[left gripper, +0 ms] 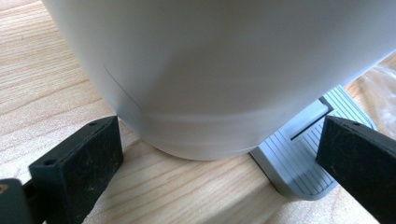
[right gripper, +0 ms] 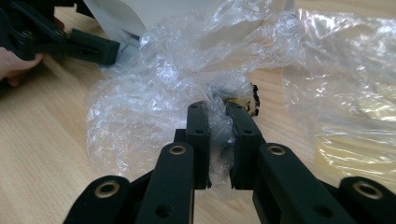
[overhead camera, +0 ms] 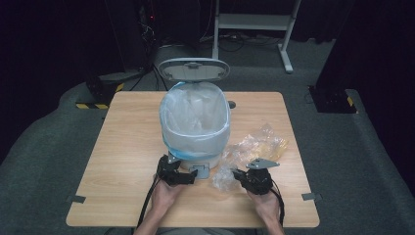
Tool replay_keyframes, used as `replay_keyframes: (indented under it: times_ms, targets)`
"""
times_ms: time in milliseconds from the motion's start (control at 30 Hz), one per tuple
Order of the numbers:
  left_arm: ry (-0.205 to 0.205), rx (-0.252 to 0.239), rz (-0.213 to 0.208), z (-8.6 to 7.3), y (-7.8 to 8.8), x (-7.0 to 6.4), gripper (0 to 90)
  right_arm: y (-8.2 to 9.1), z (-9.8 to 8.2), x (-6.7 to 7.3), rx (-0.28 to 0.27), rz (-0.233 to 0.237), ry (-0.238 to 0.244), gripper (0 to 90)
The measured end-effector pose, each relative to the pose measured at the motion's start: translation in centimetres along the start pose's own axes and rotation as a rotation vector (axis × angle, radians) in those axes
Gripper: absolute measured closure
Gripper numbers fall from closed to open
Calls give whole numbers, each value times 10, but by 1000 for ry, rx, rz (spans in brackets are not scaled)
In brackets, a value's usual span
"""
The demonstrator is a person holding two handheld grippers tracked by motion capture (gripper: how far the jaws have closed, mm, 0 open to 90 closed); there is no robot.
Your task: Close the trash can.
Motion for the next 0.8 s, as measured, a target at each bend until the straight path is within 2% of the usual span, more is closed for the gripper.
replay_keyframes:
  times_ms: [533, 800]
  targets:
    - [0, 0, 0, 0, 0, 0, 5, 36, 12, -5, -59, -8, -5, 819]
    - [0, 0, 0, 0, 0, 0, 5, 54, 19, -8, -77, 4, -9, 820]
Point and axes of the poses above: each handheld gripper's, and its own axes: y roughly backward along the jaws, z roughly out of its top, x roughly to its left, the point moved 3 cm from there along -y, roughly forward along the jaws, and after that the axes turned 7 degrees about -z, right-handed, at the moved point
